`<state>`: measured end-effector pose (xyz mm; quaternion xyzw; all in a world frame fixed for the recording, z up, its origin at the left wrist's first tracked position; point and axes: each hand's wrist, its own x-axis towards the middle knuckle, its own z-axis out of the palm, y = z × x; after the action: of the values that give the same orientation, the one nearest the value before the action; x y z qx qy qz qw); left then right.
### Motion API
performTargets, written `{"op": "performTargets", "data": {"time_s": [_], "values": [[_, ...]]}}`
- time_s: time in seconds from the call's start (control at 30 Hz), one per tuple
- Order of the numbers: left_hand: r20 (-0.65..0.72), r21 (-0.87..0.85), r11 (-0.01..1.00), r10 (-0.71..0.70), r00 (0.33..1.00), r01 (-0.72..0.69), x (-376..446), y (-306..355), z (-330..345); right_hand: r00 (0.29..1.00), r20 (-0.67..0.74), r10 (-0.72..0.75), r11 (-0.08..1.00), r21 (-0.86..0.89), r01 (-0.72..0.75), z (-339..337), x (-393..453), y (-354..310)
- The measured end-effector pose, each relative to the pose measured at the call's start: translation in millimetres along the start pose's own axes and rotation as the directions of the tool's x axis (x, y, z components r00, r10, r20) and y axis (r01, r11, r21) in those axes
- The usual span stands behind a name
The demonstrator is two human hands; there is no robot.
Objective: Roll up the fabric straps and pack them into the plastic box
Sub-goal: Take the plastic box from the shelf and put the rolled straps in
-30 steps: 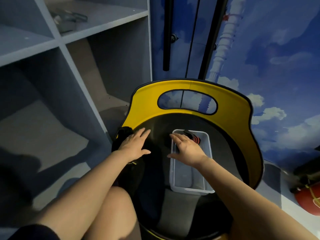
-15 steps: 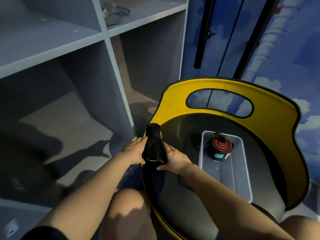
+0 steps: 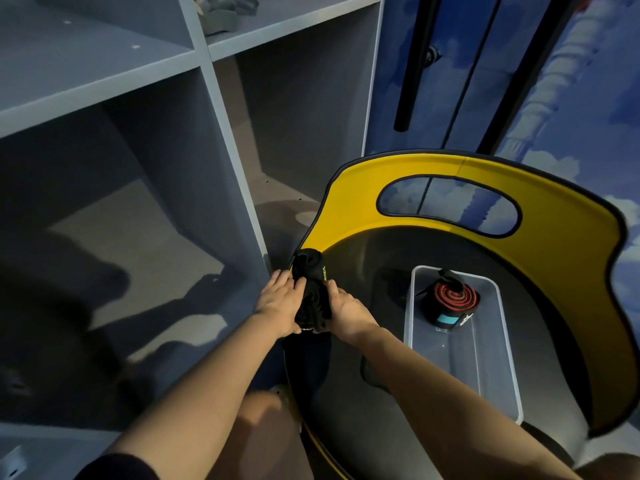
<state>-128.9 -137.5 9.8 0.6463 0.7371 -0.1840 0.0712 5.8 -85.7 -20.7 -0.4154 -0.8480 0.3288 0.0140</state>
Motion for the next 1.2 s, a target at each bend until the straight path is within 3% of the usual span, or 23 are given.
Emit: {"op": "performTargets", "data": {"time_s": [0.2,0.57,0.87,1.03,1.2], "values": [[0.057,-0.235,0.971,-0.032,0.998,0.045,-7,7,-10,0.997,-0.079,-0.022,0.999,0.032,0.024,-8,-13,5],[0.013,-0.26,0.963,0.083,0.996,-0.076,-24,36,-48,0.994,-0.092,-0.052,0.998,0.022,0.054,-56,-63,20],[-0.085,-0.33,0.913,0.223,0.971,-0.239,-33,103,-94,0.968,-0.249,0.0,0.996,0.085,0.022,-104,-130,66],[-0.081,-0.305,0.895,0.314,0.946,-0.324,-31,148,-104,0.959,-0.28,0.04,0.999,0.045,-0.029,-120,-160,96],[-0.028,-0.304,0.873,0.393,0.919,-0.382,-23,178,-103,0.966,-0.218,0.138,0.989,-0.014,-0.144,-120,-173,123]]}}
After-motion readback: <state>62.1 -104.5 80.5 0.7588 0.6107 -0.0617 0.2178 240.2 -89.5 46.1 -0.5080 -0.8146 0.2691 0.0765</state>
